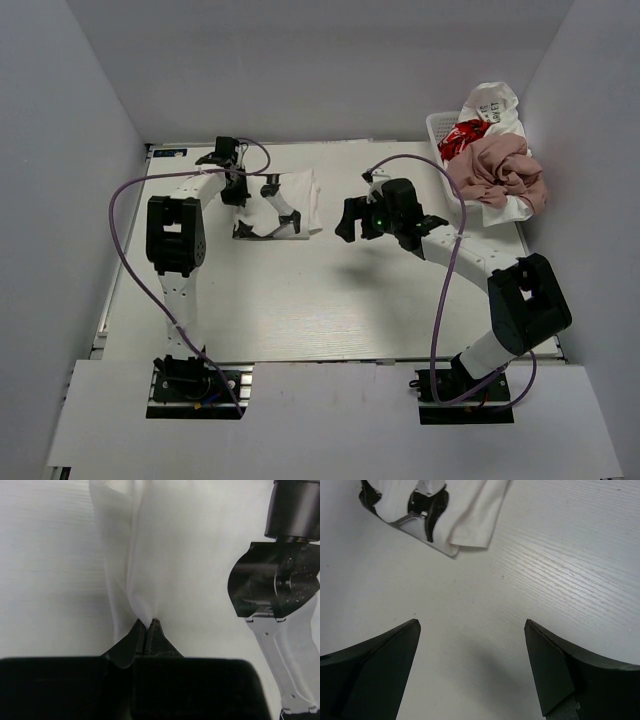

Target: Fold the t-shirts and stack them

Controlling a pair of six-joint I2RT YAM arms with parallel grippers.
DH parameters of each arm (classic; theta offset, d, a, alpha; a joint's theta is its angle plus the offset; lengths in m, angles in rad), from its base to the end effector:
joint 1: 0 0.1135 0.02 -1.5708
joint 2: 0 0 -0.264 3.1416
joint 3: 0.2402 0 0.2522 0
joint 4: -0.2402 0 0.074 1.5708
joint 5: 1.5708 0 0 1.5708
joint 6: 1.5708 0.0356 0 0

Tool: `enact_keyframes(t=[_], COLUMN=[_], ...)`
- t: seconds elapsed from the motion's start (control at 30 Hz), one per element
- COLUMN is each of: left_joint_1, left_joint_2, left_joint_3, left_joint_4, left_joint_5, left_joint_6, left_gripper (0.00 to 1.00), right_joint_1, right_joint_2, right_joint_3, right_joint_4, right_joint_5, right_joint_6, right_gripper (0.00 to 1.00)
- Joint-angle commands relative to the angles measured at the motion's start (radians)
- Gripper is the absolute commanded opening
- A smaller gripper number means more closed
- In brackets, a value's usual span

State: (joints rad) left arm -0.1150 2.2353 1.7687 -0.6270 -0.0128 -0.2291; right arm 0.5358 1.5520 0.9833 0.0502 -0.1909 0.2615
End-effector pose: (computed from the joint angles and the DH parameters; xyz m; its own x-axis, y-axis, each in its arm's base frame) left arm 0.4758 -0.0545 0.1674 -0.8841 -0.1265 -0.4499 -0.0943 0.9912 -0.0932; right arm 0.2961 0.1837 0.2421 -0.5779 -0.0479 -0.8147 -0.5109 0.7997 0.3154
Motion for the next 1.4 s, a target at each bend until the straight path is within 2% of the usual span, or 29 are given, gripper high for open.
enact_keyframes(t=[0.0, 0.13, 0.43, 0.53, 0.63, 1.07, 1.13, 1.2, 1.23, 1.37], left_joint_1=[0.063, 0.15, 0.293, 0.322, 0.333, 0.434, 0.434, 0.445, 0.445, 0.445], left_joint_2=[-0.031, -0.023, 0.185, 0.247, 0.28, 0.3, 0.281, 0.267, 0.255, 0.16], left_joint_3=[0.035, 0.089, 0.475, 0.537, 0.537, 0.583, 0.571, 0.571, 0.571, 0.571], left_joint_4=[-0.053, -0.031, -0.082, -0.05, -0.036, 0.001, 0.036, 0.036, 0.026, -0.029], left_joint_5=[-0.191, -0.225, -0.269, -0.269, -0.329, -0.277, -0.26, -0.246, -0.246, -0.201], left_joint_6=[0.106, 0.189, 0.339, 0.39, 0.425, 0.238, 0.215, 0.206, 0.206, 0.171], left_gripper=[0.0, 0.0, 0.0, 0.0, 0.0, 0.02, 0.13, 0.74, 0.99, 1.0], right_joint_1=[-0.01, -0.019, -0.03, -0.031, -0.036, -0.033, -0.034, -0.031, -0.033, -0.031], right_joint_2=[-0.023, -0.017, -0.01, -0.021, -0.029, -0.023, -0.029, -0.035, -0.039, -0.058], right_joint_3=[-0.015, -0.017, -0.012, -0.014, -0.012, 0.009, 0.008, 0.011, 0.009, 0.014], right_joint_4=[0.027, 0.037, 0.037, 0.028, 0.022, 0.025, 0.027, 0.02, 0.019, 0.01], right_joint_5=[0.05, 0.054, 0.088, 0.11, 0.137, 0.117, 0.12, 0.114, 0.113, 0.1], right_joint_6=[-0.005, -0.013, -0.027, -0.031, -0.028, -0.022, -0.024, -0.024, -0.019, -0.033], right_gripper=[0.9, 0.9, 0.9, 0.9, 0.9, 0.9, 0.9, 0.9, 0.9, 0.9])
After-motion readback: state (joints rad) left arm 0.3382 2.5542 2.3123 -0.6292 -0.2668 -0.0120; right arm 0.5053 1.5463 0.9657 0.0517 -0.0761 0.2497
